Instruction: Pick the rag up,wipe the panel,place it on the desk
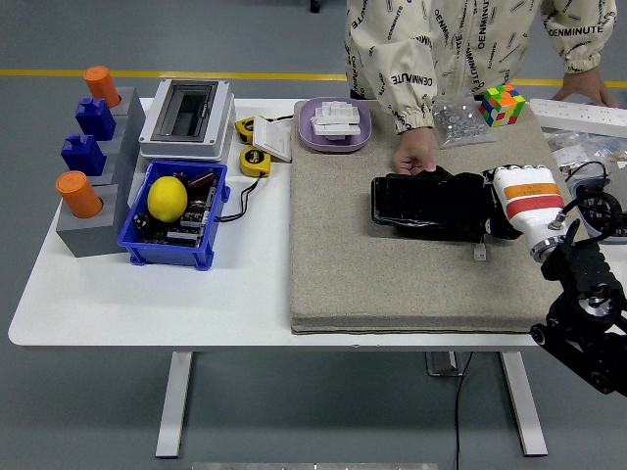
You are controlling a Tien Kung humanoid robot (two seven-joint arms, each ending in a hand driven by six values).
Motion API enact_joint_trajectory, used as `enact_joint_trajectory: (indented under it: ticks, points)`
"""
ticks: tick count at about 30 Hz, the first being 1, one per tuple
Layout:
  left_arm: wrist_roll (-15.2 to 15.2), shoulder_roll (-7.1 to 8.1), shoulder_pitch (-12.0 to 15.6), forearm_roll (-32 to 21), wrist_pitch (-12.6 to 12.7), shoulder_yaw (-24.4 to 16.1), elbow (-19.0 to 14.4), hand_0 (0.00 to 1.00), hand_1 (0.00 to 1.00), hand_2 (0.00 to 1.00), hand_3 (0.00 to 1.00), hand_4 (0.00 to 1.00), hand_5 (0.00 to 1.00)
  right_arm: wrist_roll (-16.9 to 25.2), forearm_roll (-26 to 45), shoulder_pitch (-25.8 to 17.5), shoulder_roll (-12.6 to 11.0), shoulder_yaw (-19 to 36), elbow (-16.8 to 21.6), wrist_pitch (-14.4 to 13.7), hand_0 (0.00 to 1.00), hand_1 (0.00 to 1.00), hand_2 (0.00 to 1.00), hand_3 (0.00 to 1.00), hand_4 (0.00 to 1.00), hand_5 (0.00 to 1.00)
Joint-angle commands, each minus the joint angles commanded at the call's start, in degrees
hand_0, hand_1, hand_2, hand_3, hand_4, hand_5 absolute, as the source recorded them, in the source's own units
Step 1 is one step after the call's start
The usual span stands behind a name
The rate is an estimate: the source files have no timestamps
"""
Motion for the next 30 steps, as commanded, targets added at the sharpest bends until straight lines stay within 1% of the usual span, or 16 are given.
enact_joint_trajectory:
  ticks: [13, 21, 30]
  points:
    - [0.0, -0.03, -0.08, 0.07, 0.01, -0.23, -0.02, 0.604, 0.636, 0.636, 0.562, 0.631, 0.447, 0.08, -0.64, -2.89, -3.84, 3.62, -0.2, 0.32, 0.278, 0.358, 0.373, 0.376, 0.914, 0.087]
    - [-0.01, -0.08, -0.1, 0.16, 0.02, -0.38, -0.05, 0.604, 0.636, 0.636, 0.562, 0.63, 0.447, 0.09, -1.04, -4.23, -5.28, 5.54, -0.21, 0.42, 0.279, 0.358, 0.373, 0.376, 0.914, 0.087]
    - [0.0, -0.18, 0.02, 0.36, 0.01, -0.73, -0.09, 0.604, 0.636, 0.636, 0.562, 0.631, 0.447, 0.02, -1.25, -4.68, -6.47, 6.05, 0.42, 0.72, 0.279, 0.358, 0.373, 0.375, 0.914, 0.088]
